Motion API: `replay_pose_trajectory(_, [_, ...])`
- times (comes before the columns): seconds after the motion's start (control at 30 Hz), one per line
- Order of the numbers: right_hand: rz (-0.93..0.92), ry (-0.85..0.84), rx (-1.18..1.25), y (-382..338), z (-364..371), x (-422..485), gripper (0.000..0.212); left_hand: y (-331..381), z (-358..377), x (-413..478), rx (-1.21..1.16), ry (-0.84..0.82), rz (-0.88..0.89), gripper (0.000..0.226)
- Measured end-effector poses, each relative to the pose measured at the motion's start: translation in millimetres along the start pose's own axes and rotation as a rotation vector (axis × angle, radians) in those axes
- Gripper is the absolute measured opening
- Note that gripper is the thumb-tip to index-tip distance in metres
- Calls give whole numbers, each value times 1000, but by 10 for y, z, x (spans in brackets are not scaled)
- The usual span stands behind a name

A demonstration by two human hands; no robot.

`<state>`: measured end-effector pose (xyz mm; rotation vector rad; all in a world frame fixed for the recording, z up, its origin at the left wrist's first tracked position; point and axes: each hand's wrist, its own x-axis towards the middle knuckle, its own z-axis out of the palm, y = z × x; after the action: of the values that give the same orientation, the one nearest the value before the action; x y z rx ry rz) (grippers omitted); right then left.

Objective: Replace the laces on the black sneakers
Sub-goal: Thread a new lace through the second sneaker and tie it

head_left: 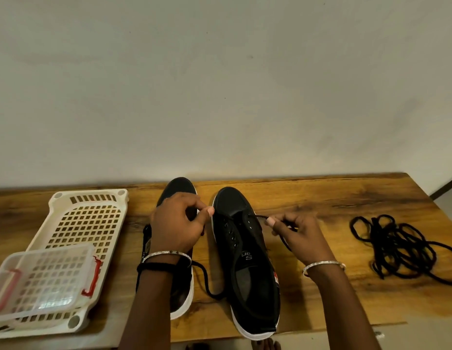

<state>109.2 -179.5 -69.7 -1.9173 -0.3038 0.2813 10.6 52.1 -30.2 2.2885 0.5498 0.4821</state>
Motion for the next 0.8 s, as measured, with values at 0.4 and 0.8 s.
replay_pose_trajectory(0.4, [257, 155, 1447, -159, -205, -30, 29, 202, -222, 66, -1375, 103, -267, 25])
replay_pose_trajectory(0.8, [-109, 62, -155, -62, 130, 10, 13, 112, 27, 5, 391, -188, 106, 22])
